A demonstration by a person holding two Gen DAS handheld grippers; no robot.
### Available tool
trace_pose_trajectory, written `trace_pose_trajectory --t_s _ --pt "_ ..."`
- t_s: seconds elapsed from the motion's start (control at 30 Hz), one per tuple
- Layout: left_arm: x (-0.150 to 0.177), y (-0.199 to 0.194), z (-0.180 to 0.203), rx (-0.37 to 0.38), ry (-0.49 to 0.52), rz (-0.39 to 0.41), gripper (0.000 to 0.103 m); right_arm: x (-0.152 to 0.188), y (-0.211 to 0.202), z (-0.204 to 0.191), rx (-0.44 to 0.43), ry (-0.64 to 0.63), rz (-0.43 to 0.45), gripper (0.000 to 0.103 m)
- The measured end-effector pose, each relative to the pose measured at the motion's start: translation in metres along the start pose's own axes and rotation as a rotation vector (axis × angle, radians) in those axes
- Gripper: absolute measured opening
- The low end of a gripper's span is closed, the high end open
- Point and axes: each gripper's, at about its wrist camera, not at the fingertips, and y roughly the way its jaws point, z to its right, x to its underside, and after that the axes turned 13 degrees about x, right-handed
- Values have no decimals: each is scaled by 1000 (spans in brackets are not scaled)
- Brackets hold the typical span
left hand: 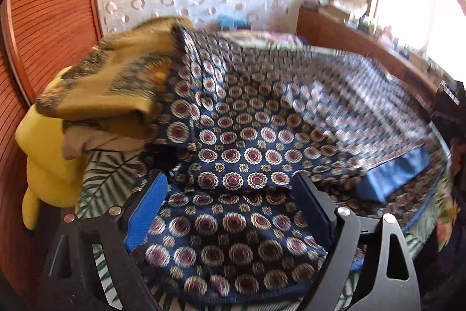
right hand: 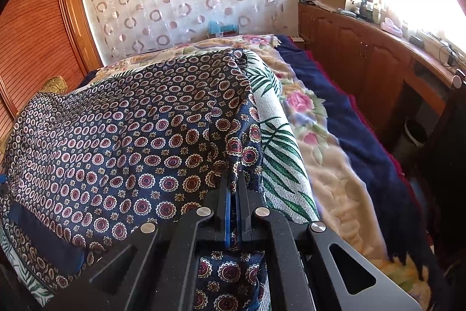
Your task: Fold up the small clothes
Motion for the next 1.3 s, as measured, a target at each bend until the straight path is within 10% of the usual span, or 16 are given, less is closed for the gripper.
trace_pose_trajectory --t_s 0.3,0.8,0.87,0.93,1.3 --pt "-14 -23 -6 -59 -18 50 36 1 2 0 4 -6 -1 2" --pt "-32 30 -22 -195 28 -85 32 -4 7 4 3 -11 -19 2" --pt "-31 34 -23 -191 34 -100 4 -4 7 4 3 -10 -18 2" --pt "-32 32 -22 -205 43 -83 4 -3 7 3 2 -10 -16 2" --pt "-50 -25 -8 -28 -35 64 3 -9 -8 6 -61 -13 23 1"
